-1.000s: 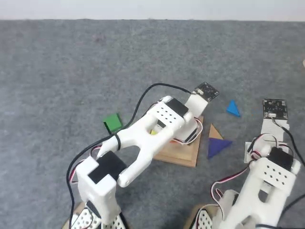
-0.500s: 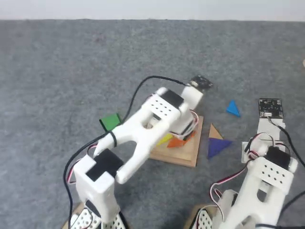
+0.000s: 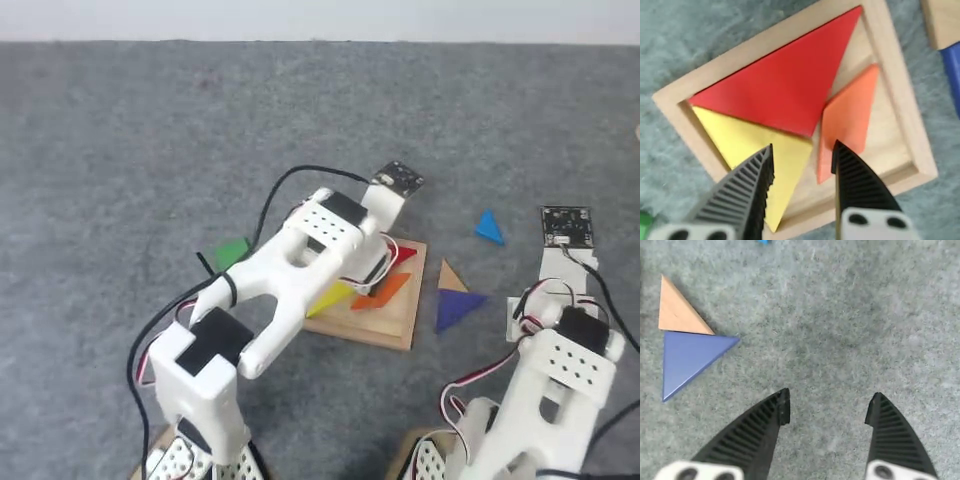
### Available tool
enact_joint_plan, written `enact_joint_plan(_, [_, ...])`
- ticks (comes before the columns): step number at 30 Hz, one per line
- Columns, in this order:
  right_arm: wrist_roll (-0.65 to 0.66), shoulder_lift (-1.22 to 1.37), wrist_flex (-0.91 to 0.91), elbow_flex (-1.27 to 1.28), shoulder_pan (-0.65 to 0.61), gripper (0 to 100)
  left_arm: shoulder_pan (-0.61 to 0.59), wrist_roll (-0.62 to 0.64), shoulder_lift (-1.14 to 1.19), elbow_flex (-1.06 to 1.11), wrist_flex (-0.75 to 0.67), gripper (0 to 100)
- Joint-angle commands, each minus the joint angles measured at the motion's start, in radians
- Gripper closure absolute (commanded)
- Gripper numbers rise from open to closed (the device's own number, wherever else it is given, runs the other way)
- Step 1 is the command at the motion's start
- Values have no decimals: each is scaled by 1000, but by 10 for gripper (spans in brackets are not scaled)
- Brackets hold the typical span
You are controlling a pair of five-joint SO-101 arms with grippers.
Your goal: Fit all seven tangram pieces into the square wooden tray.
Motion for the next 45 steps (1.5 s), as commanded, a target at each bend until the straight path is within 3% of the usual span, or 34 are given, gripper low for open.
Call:
enact_joint_plan(1, [-5, -35, 8, -8, -10, 735, 18, -9, -6, -2, -23, 815])
enact_joint_plan(10, [-5, -36, 8, -9, -10, 735, 83, -6, 137, -65, -61, 815])
enact_joint_plan(20, [-5, -36, 8, -9, -10, 735, 141, -2, 255, -381, 87, 815])
enact_joint_plan(31, [-5, -31, 8, -9, -13, 735, 75, -49, 68, -590, 322, 816])
enact_joint_plan(34, [-5, -30, 8, -9, -13, 735, 18, -55, 28, -519, 381, 816])
enact_joint_plan(37, [-5, -31, 8, -9, -13, 735, -55, -100, 21, -354, 305, 816])
enact_joint_plan(45, [-5, -28, 7, -9, -15, 735, -54, -137, 20, -101, 196, 816])
